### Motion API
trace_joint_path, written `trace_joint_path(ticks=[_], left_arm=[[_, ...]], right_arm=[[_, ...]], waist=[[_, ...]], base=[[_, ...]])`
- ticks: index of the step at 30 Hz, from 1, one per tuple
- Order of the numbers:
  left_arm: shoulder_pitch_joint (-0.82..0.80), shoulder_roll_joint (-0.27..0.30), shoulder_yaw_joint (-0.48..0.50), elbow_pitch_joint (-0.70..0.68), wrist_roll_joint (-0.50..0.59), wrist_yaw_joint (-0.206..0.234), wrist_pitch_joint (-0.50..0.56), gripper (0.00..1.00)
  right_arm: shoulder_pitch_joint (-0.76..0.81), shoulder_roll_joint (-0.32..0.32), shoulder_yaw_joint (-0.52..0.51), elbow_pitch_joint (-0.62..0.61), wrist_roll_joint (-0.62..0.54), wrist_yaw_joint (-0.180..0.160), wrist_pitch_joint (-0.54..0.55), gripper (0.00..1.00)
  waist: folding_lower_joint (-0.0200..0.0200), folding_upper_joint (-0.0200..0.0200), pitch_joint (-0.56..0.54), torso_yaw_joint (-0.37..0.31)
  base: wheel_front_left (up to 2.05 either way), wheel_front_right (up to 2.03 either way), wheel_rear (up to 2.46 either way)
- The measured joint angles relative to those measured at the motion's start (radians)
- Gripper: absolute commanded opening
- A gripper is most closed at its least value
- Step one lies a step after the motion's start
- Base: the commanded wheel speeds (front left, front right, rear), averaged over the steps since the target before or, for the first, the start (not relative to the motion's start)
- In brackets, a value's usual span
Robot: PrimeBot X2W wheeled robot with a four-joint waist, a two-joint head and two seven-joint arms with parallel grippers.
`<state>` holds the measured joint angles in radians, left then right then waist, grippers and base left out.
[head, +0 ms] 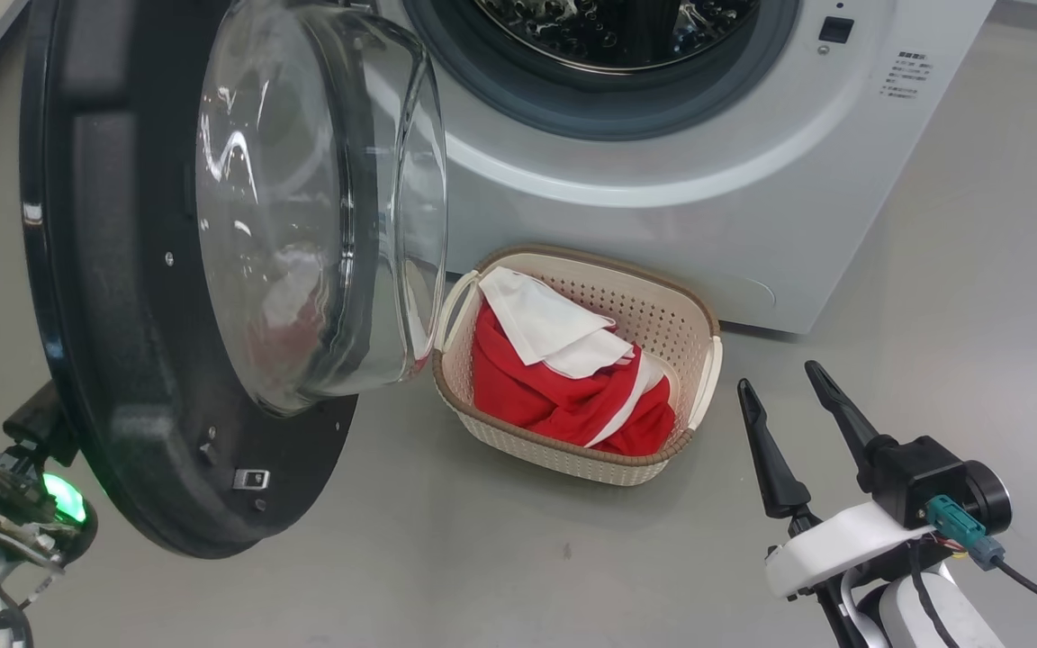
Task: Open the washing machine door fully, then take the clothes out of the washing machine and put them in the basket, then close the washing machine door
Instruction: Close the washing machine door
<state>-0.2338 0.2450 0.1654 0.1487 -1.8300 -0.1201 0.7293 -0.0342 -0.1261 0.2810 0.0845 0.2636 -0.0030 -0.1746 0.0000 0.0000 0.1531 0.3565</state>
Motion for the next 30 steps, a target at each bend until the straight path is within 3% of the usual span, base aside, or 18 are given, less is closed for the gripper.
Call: trace_joint_path(ticks=[30], left_arm=[[0.091,-0.078,-0.048,-0.183,0.008,0.0,0.062,0.0]], right_arm=[[-0.047,0.032,0.007,0.013,0.019,-0.009,-0.035,1.0]], waist=[[0.0,0.0,0.048,-0.257]], base=[[0.0,0.0,0.0]])
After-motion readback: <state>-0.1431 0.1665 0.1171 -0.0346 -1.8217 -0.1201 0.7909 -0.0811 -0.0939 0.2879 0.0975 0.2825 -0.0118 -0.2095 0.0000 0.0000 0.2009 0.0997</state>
